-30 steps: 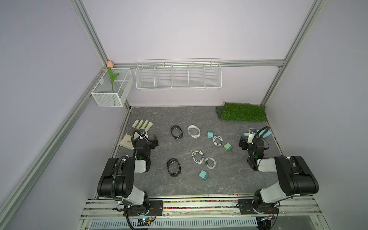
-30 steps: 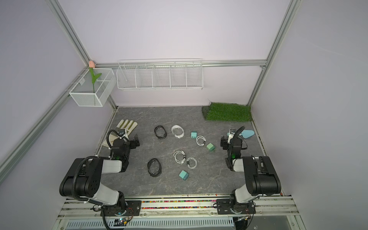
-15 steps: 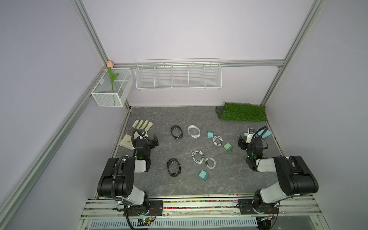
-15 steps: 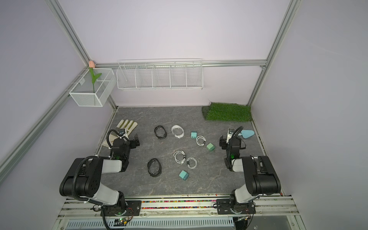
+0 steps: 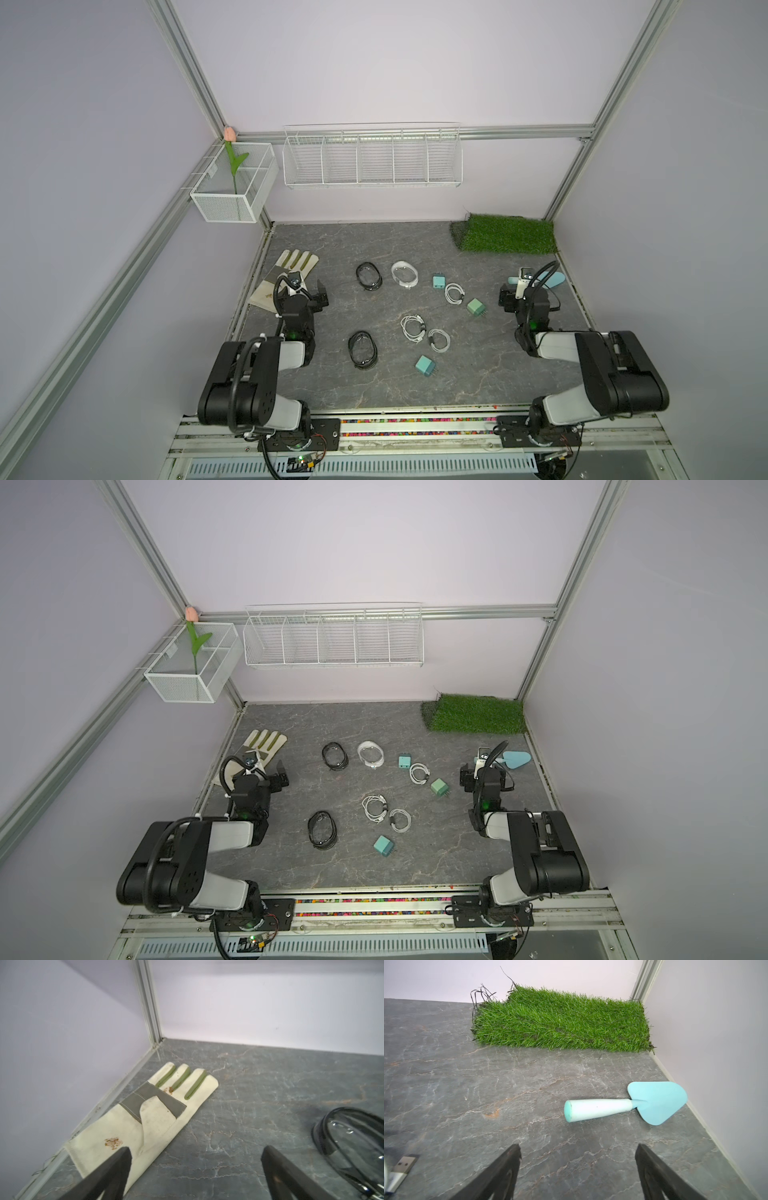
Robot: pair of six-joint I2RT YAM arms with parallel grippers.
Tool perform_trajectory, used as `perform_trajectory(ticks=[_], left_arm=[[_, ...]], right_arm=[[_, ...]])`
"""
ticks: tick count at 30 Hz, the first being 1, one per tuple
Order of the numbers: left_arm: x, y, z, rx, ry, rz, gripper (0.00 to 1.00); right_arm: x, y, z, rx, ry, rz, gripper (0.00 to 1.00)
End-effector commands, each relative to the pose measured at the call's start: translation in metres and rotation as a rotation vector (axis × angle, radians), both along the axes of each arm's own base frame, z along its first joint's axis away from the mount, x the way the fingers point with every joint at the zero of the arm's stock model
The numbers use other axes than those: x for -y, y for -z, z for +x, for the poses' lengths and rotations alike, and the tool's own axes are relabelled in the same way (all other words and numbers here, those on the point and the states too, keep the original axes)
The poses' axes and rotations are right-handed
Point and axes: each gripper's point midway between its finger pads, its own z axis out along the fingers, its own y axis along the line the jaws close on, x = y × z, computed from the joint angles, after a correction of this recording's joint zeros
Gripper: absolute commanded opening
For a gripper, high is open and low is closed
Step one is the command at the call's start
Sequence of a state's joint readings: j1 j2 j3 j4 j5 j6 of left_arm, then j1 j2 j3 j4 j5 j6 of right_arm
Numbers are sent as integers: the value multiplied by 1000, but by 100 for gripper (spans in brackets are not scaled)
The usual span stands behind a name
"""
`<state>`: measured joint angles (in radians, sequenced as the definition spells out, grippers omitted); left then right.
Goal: Pack away charging kits
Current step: Open the storage bag at the center of the board.
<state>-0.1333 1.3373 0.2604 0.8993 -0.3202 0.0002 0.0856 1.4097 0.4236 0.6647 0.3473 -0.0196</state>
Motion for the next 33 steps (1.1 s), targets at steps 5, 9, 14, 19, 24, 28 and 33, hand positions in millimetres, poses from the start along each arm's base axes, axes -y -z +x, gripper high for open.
perform_trajectory(ticks=[5,9,14,19,24,28,33], left_arm=[[20,-92,-44,51,37,-388,99],[42,-130,-84,102,209,-542,99],[44,-147,-116,250,305,-701,99],[44,-120,-130,-31,221,-676,99],[62,-53,-125,-492,142,-683,99],[103,-18,-119,-674,184,-562,94],[142,7,-123,-760,235,-409,86]], right_arm=[[-10,-113,-16,-153,172,276,89],[-56,-159,-37,-13,-86,464,89],[-81,-170,-72,31,-219,576,89],[-121,-128,-92,-128,-308,588,89],[-152,-85,-113,-192,-336,541,91],[-168,-59,-129,-229,-360,525,98],[-172,-26,-148,-289,-354,480,100]])
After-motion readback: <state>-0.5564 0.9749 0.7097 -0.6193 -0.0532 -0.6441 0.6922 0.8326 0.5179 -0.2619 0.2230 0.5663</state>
